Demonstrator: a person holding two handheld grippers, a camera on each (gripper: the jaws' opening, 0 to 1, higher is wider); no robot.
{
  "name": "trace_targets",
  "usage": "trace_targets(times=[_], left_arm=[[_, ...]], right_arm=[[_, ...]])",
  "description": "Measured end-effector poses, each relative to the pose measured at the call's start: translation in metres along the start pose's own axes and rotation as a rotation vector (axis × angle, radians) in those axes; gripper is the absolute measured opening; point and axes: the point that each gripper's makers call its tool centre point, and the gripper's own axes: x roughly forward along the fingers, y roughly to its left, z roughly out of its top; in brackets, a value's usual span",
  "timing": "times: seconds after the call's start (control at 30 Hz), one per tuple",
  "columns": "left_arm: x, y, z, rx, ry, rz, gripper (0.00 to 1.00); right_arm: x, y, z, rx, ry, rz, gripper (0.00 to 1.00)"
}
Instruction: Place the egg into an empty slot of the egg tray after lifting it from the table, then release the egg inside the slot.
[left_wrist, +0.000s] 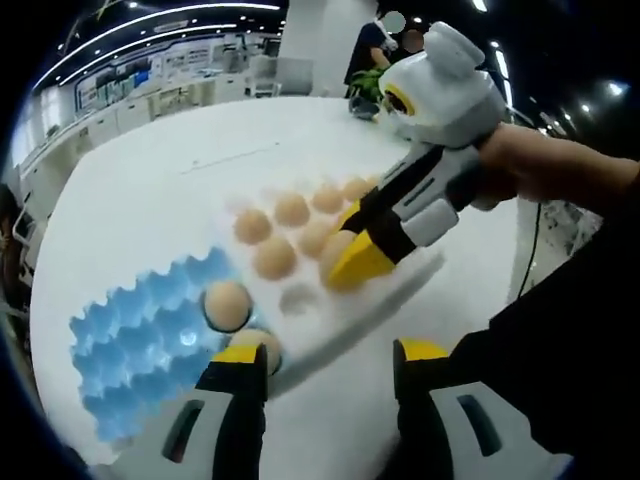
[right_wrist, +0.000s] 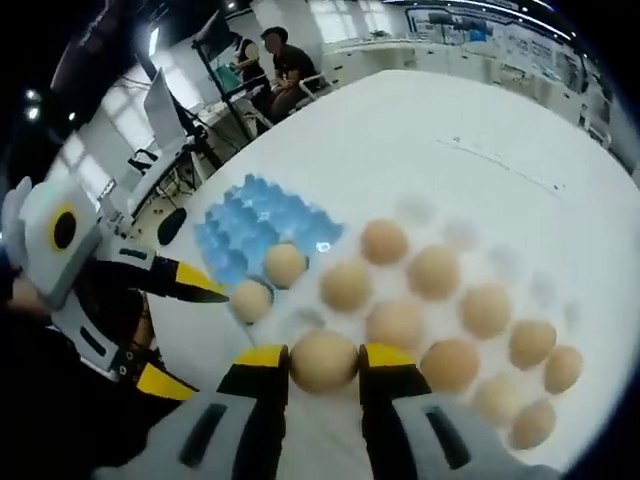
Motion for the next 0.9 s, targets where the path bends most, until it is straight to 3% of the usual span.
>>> trace_targets(times=[0.27,0.4,0.5,0.6,0.9], left_arm=[[0.011,0.003,0.014,0.056,-0.050,0.006,0.50],[0.013,0.001,0.023,0.017,-0.089,-0.021,0.50],[0.013,0.003,0.028,0.055,-0.108,-0.015,0.44],[0.010,0.004,0.035,0.042,-0.142,-0.014,0.44],[0.016,-0.001,0.040,0.126,-0.148,0.002,0.41]], right_arm=[[-0.004,-0.004,0.003,0.183,-0.051,0.046,0.29],[-0.010,-0.008,0.009,0.239,-0.088,0.052,0.29],[-0.011,-0.007,0.011,0.292,-0.103,0.077,0.29],[-0.011,-0.005,0.012,0.343,-0.114,0.103,0.29],[-0.003,0.011,0.014,0.442,-0.117,0.195,0.29]])
